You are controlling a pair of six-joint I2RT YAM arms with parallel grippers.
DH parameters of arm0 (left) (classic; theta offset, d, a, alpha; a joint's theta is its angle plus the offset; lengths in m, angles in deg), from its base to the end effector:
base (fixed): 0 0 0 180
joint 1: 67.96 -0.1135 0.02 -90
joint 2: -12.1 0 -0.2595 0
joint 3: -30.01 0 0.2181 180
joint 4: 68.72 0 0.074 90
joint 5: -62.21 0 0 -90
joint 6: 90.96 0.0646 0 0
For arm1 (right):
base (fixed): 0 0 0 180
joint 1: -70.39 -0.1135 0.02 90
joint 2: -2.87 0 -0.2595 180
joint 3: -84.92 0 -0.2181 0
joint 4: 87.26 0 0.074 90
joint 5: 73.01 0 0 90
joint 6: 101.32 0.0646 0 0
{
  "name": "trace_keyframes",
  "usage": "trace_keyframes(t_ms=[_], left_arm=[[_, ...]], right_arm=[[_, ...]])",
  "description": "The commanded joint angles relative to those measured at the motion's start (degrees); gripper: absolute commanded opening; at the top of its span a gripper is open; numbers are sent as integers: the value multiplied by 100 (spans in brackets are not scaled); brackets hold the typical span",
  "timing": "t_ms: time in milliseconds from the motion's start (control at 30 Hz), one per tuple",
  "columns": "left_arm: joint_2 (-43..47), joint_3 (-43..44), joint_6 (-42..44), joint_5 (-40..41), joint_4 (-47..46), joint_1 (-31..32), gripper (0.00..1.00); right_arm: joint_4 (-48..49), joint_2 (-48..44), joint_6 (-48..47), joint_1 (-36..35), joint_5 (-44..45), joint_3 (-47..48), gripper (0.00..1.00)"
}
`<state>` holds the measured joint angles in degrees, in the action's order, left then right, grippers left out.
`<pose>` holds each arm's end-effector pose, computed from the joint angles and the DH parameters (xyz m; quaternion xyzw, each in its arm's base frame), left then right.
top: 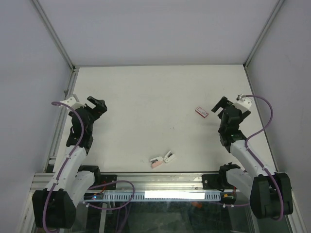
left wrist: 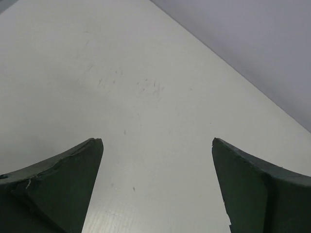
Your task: Load the staples into the stapler
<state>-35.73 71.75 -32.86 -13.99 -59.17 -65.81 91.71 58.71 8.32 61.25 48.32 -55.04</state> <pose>0.1948 0.0081 0.2458 -0.2732 0.7458 -0.0841 0.6017 0.2105 -0.0002 0.2314 0.2310 0.7552 -0.0674 0.6098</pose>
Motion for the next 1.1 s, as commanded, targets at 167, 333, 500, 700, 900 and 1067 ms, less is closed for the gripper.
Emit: trace_keyframes(t_ms=[167, 333, 500, 700, 900, 1067], left_arm=[[-43, 752, -905, -913, 1385, -41, 99], [-167, 1349, -668, -1401, 2004, -40, 99], [-589, 2467, 276, -2715, 2819, -40, 99], [-482, 2537, 1035, -3762, 2512, 346, 99], [-753, 2250, 1462, -3900, 2303, 1036, 97], [-1148, 2295, 1684, -3818, 2306, 1709, 96]], right_arm=[[451, -493, 321, 18, -126, -356, 100], [267, -429, 127, 17, -886, -186, 100], [-563, -239, 163, 2, -1991, 261, 97], [-1575, -36, 571, -487, -3793, 540, 85], [-2480, 269, 945, -1153, -3502, 685, 84], [-2921, 455, 944, -1331, -2275, 793, 83]])
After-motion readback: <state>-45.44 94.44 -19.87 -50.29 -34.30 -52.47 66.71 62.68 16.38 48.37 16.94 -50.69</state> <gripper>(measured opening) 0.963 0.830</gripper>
